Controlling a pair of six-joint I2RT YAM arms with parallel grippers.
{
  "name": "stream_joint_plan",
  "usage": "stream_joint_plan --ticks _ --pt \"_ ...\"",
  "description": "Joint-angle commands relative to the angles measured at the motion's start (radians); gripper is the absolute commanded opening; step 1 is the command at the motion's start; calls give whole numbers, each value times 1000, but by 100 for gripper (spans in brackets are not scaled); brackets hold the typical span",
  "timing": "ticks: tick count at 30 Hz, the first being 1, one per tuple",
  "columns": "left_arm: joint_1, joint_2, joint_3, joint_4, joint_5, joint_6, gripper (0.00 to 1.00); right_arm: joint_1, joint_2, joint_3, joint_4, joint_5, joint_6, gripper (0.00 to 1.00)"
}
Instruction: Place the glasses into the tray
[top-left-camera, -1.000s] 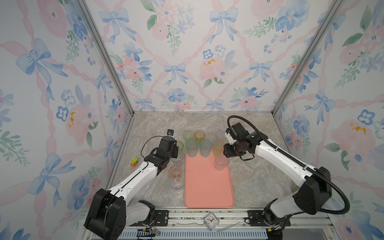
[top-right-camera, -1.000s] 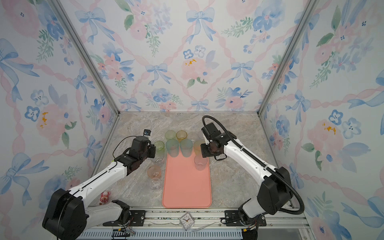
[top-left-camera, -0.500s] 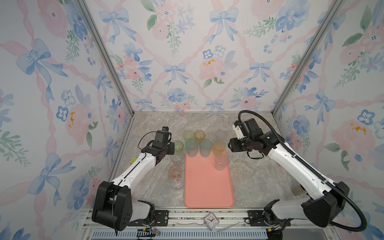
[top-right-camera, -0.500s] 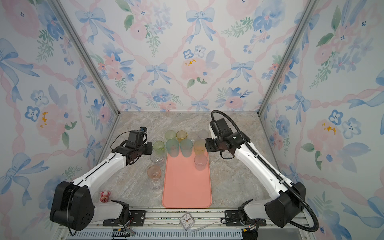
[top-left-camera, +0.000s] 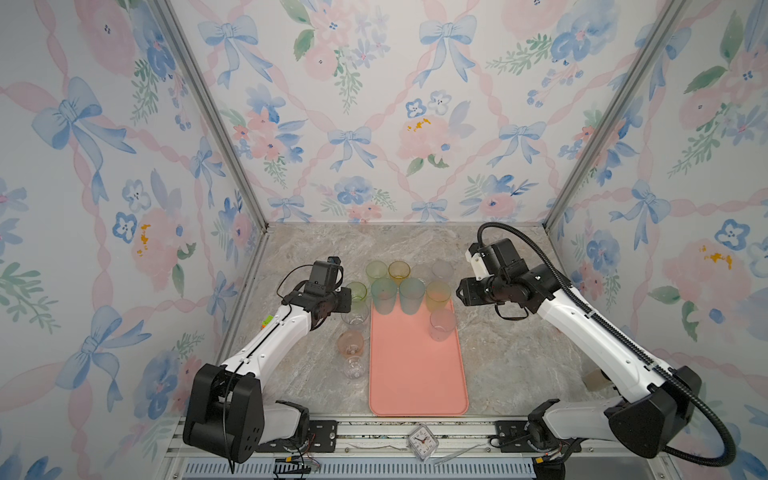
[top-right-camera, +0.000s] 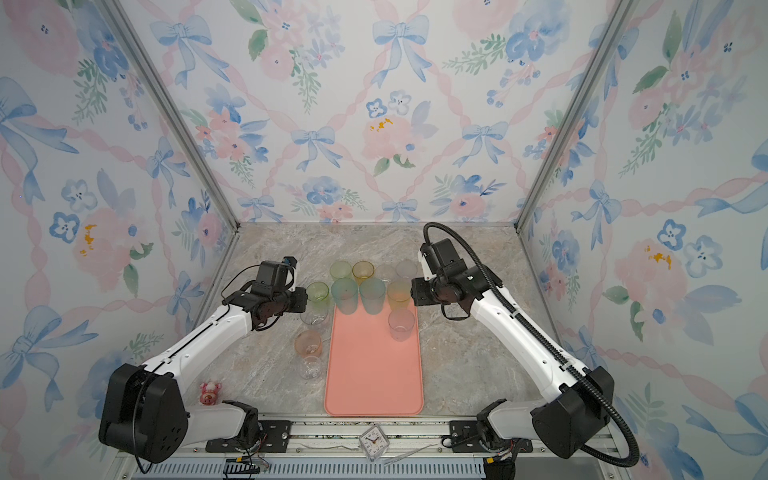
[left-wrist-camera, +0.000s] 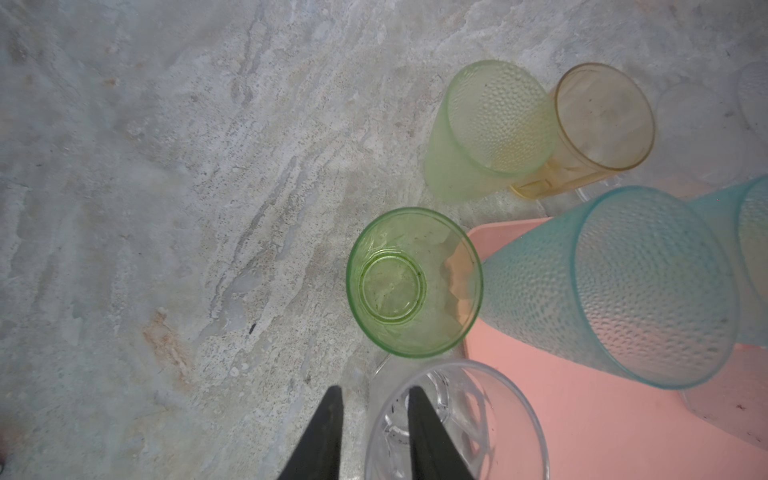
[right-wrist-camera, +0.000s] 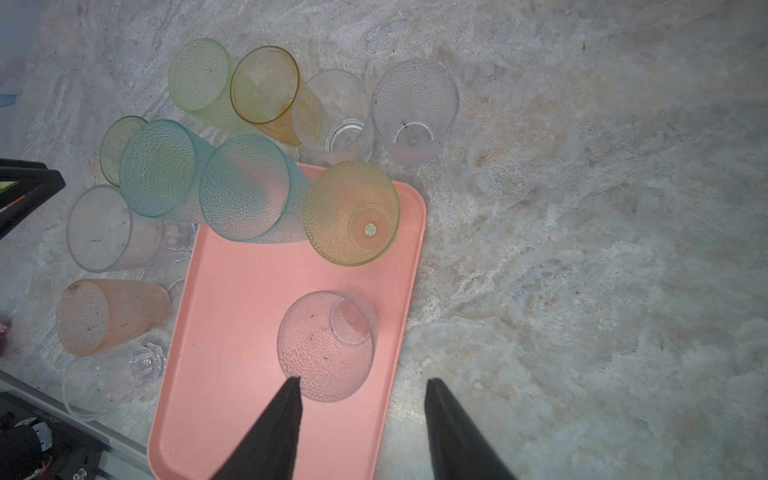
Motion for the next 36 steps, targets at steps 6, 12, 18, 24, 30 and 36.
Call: stream_joint_plan --ticks 6,12,18,24,30,36 --pt "1 -41 -35 -54 1 -12 28 -9 -27 -13 11 -16 -24 52" --pt "-2 -33 -35 -57 6 -13 28 -9 -37 -19 16 -19 -25 52" --pt "-19 -15 -44 -58 0 -15 28 -11 -43 -22 13 -20 -32 52" --pt "-22 6 -46 -57 -12 -14 27 -13 -47 -26 15 -22 -32 52" --pt "-25 26 -45 -58 -16 -12 25 -15 -49 -34 19 -26 -32 51" --pt "-29 46 -42 -57 -15 -12 24 -16 -53 -39 21 -27 -33 52"
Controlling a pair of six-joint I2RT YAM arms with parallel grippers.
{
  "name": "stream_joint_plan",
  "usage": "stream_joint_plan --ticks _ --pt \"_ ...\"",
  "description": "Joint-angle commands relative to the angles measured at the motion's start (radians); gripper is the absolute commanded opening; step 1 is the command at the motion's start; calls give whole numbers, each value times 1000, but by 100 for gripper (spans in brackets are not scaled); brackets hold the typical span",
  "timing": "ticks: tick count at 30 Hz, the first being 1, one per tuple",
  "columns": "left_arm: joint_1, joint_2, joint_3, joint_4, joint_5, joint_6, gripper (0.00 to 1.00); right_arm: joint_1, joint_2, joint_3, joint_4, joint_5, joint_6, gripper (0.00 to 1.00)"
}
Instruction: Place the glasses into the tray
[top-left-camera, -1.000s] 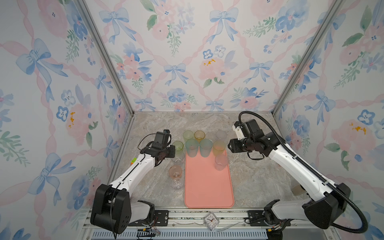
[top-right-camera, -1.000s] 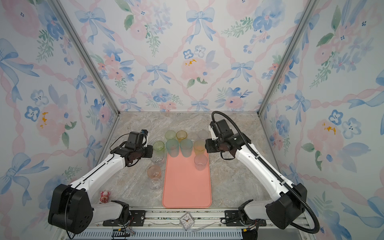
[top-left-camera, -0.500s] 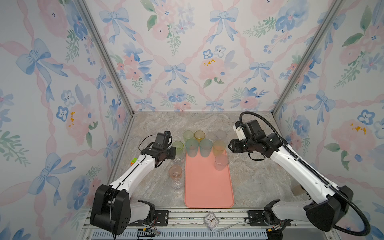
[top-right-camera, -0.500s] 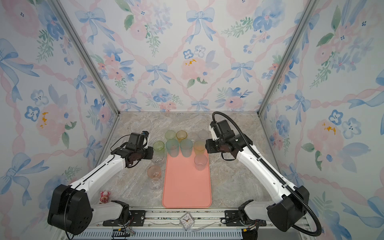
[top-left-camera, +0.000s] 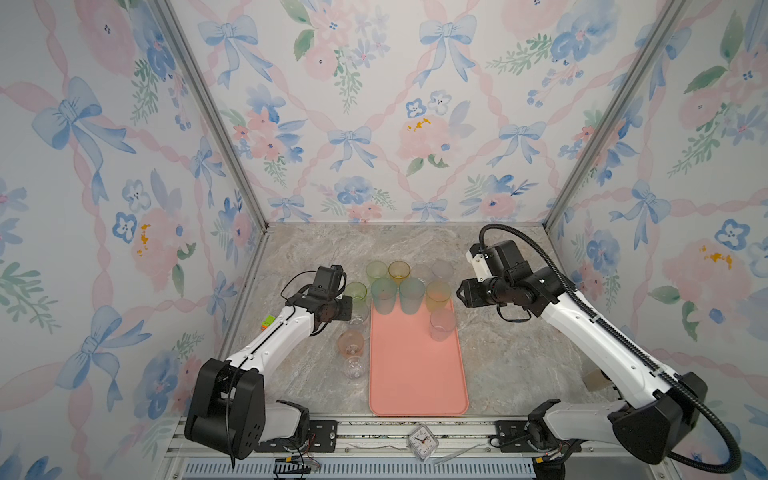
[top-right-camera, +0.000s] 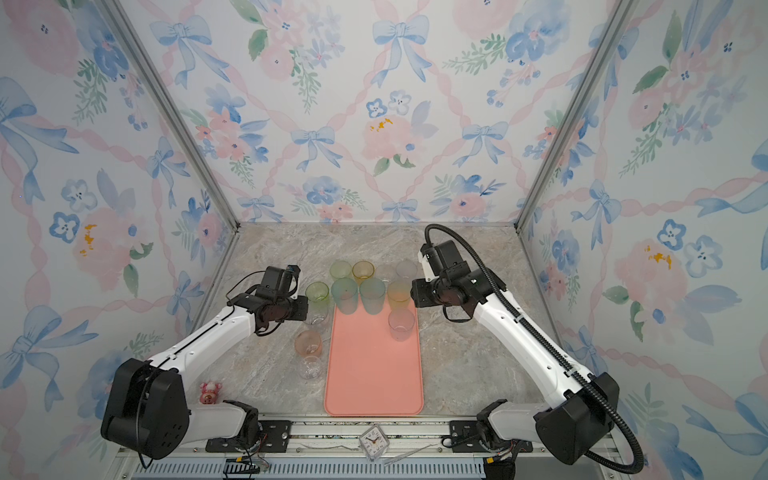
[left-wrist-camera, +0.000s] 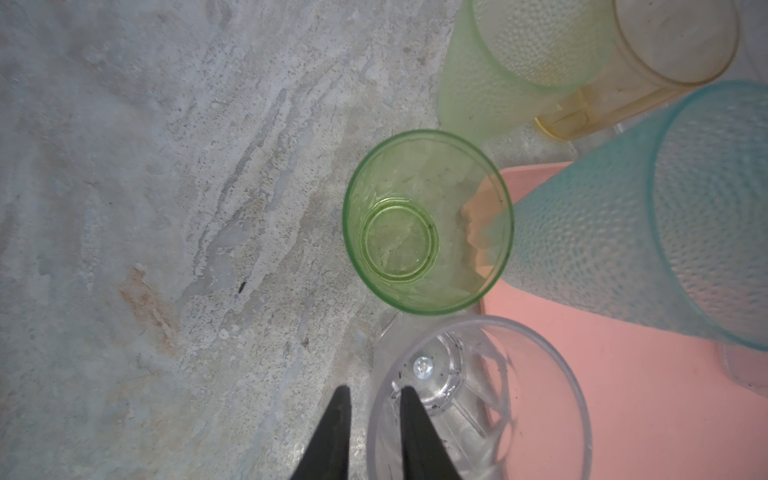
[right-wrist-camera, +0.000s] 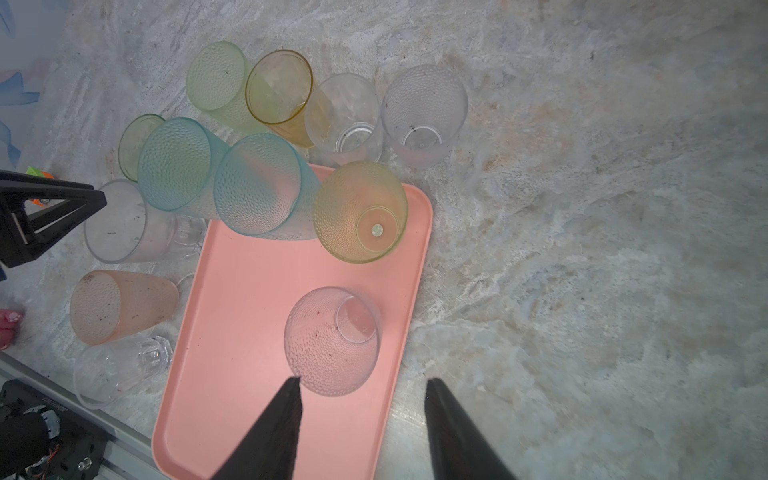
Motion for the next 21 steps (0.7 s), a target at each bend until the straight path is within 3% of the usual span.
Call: stream_joint_plan --ticks 1,21 --pt "-9 18 -10 -19 -6 -10 24 -12 -21 -18 9 -9 -13 52" --pt "-22 49 15 -34 -10 5 9 -20 -30 -34 12 -17 -15 52"
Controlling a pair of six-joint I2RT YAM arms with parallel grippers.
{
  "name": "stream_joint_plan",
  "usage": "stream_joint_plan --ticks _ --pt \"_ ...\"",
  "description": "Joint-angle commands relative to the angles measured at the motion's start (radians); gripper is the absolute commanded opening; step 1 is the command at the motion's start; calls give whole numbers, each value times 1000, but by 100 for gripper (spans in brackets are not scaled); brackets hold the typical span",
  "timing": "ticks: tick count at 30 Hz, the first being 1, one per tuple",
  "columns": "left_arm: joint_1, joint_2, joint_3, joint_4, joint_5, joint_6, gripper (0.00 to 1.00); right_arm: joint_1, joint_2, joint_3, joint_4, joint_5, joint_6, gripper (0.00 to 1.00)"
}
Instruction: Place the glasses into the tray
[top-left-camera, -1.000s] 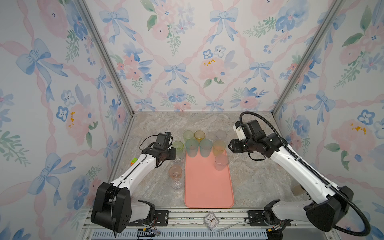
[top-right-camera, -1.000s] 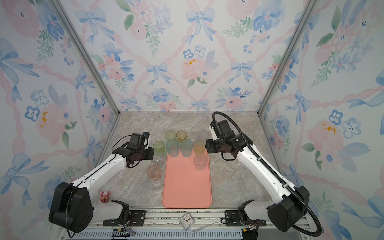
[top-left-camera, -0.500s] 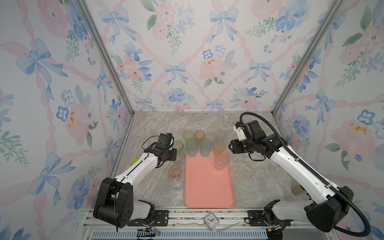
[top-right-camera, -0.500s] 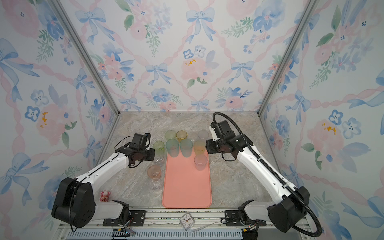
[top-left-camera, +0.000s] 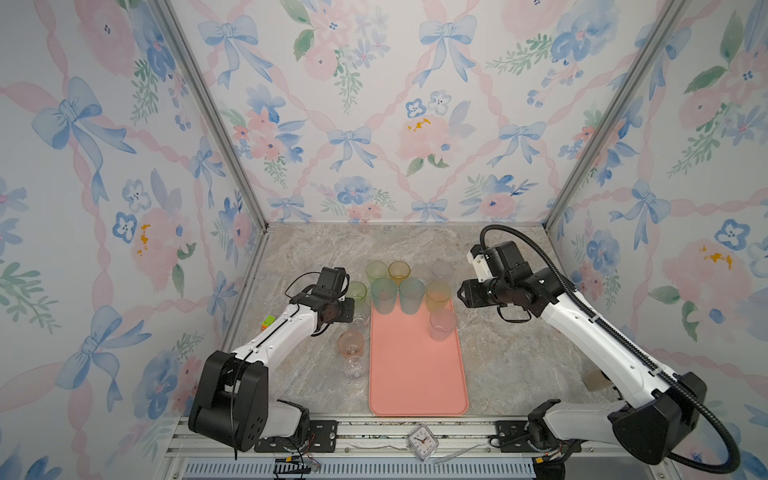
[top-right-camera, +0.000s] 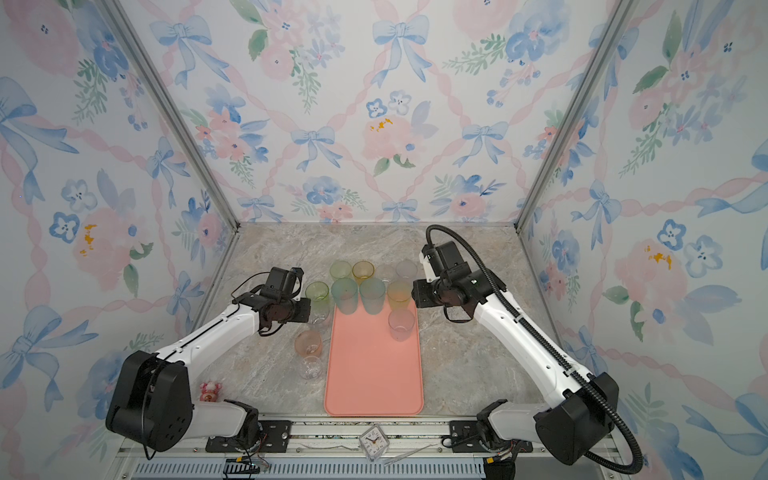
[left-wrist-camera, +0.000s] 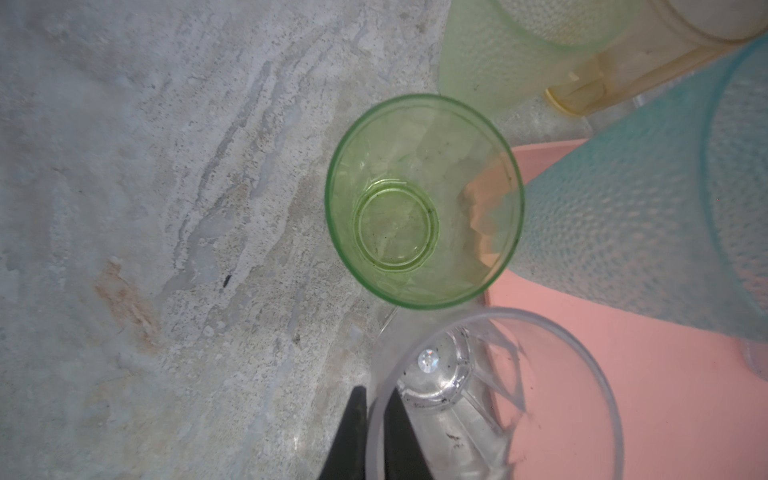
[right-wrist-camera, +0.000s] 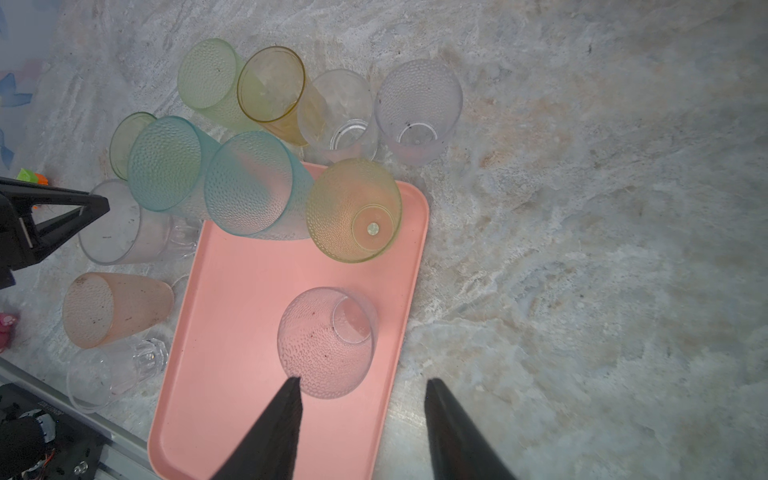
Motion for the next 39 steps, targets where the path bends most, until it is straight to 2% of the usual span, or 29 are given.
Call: stream_joint_plan --ticks 1,9,29,34,39 --pt "-5 15 16 -34 -9 7 8 -11 -27 -15 1 -11 -14 51" --pt "-8 -16 34 -55 -29 20 4 -13 -35 -23 2 -10 -12 51" --pt "-30 -154 159 -173 -52 33 3 -25 -60 -35 2 -3 -12 51" --pt "-80 -185 204 -215 -30 26 3 -47 -65 -39 2 -4 -11 51" --pt "-171 -183 234 -236 1 11 3 -82 -68 -46 10 -14 -11 51"
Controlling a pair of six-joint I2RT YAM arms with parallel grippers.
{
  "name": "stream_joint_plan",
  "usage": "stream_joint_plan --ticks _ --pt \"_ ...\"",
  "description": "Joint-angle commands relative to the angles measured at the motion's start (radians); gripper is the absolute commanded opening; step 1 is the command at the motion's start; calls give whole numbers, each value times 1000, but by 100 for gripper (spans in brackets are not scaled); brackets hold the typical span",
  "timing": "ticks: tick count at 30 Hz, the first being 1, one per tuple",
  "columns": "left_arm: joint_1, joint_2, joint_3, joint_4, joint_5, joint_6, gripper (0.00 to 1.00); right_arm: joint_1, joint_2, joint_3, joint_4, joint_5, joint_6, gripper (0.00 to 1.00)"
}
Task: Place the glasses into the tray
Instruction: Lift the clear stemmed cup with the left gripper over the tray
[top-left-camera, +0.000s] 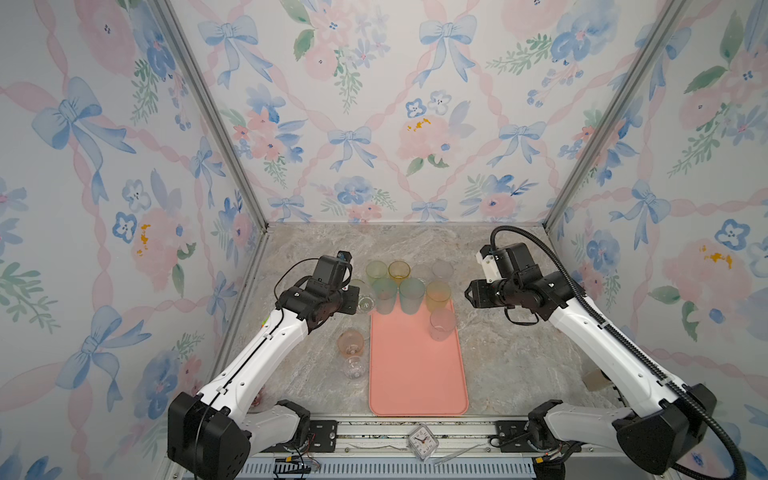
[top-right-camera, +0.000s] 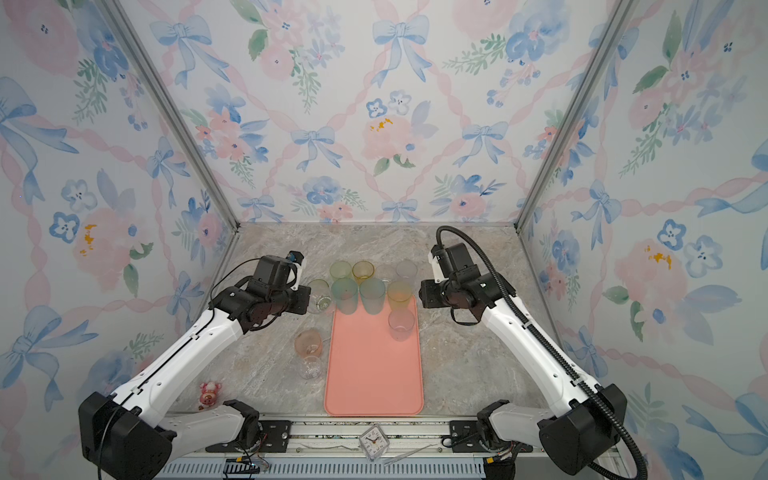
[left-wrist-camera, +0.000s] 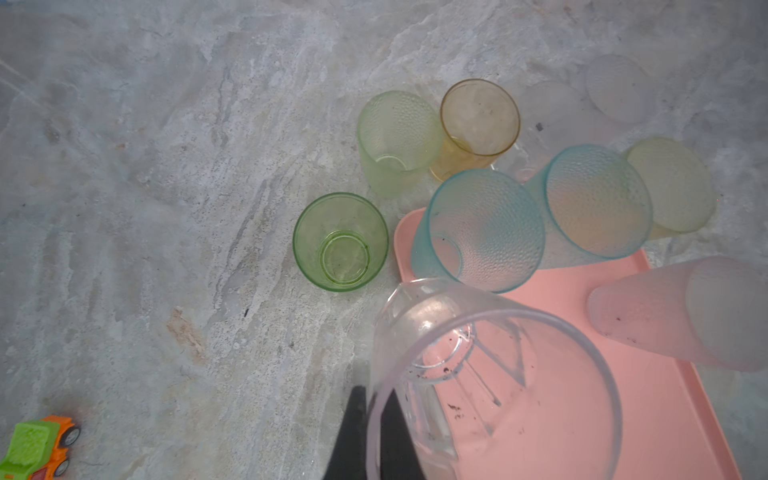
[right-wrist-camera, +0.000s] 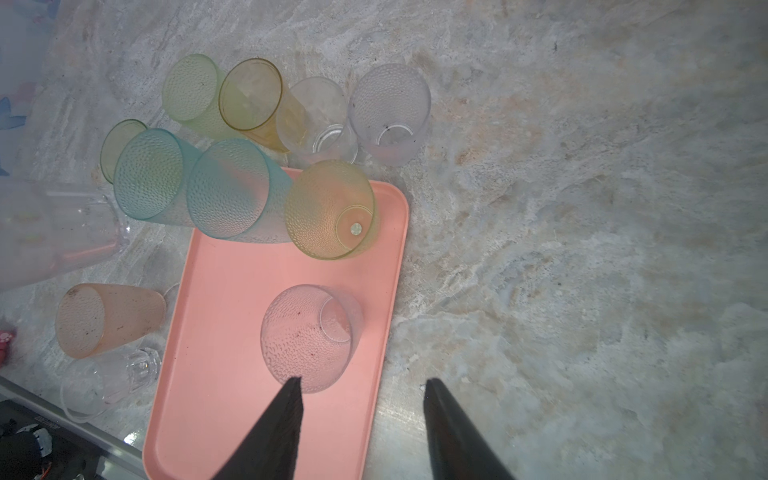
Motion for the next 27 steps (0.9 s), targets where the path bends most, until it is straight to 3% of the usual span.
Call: stream_joint_plan --ticks 1,9,27 --pt "-58 -4 36 -26 35 -15 3 -26 -20 -13 10 -11 -11 51" --pt "-216 130 54 -22 32 -42 2 -35 -12 -11 17 -19 -10 51" --pt "-316 380 154 30 51 -55 1 -38 3 -32 30 -40 -18 51"
